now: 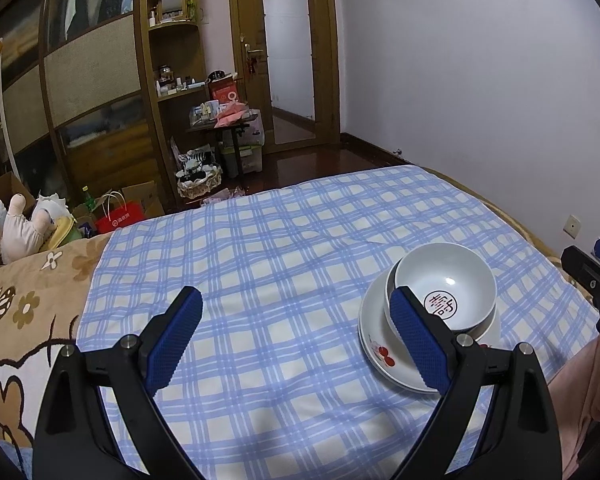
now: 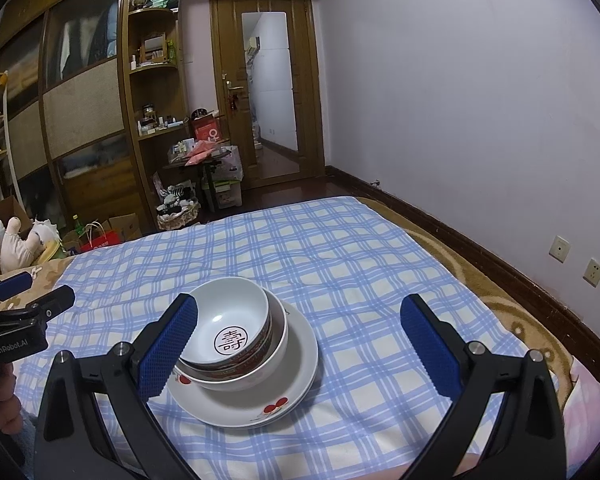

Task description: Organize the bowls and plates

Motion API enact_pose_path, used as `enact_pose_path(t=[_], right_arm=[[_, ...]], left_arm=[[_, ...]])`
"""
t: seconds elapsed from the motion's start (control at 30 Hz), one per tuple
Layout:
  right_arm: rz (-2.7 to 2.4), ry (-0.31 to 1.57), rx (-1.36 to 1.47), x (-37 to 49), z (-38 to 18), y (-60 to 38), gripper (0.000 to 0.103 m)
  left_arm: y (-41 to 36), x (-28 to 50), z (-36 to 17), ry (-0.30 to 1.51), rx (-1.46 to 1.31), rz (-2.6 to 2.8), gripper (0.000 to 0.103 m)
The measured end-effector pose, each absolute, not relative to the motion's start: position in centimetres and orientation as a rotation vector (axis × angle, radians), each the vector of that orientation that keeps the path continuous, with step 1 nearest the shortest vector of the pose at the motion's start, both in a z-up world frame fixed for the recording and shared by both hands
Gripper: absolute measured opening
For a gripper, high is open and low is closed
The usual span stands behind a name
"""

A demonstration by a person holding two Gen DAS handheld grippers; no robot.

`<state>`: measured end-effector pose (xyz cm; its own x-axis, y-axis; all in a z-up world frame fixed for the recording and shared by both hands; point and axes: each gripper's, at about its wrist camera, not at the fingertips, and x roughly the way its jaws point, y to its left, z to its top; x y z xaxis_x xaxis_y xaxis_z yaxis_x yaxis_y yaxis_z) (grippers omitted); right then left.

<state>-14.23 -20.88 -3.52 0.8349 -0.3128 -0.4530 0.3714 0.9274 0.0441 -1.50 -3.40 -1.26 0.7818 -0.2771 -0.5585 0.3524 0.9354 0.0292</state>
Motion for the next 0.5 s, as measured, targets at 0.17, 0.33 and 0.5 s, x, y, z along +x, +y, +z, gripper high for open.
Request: enact_pose_path(t=[0.17, 0.33, 0.5], right_arm=[[-0.367, 0.455, 0.135, -14.15, -3.49, -20.81, 0.103], [-0.365, 0.456, 0.133, -14.23, -3.52, -20.9, 0.103], [-0.368, 0.457, 0.133, -14.24, -3.46, -20.82, 0.103]], left_arm=[[-3.42, -1.4, -1.23, 0.584, 0.135, -0.333, 0.093], [-3.42, -1.39, -1.15, 0.583, 0.137, -0.334, 0.093], [-3.37, -1.42, -1.1, 0.583, 0.137, -0.329, 0.093]])
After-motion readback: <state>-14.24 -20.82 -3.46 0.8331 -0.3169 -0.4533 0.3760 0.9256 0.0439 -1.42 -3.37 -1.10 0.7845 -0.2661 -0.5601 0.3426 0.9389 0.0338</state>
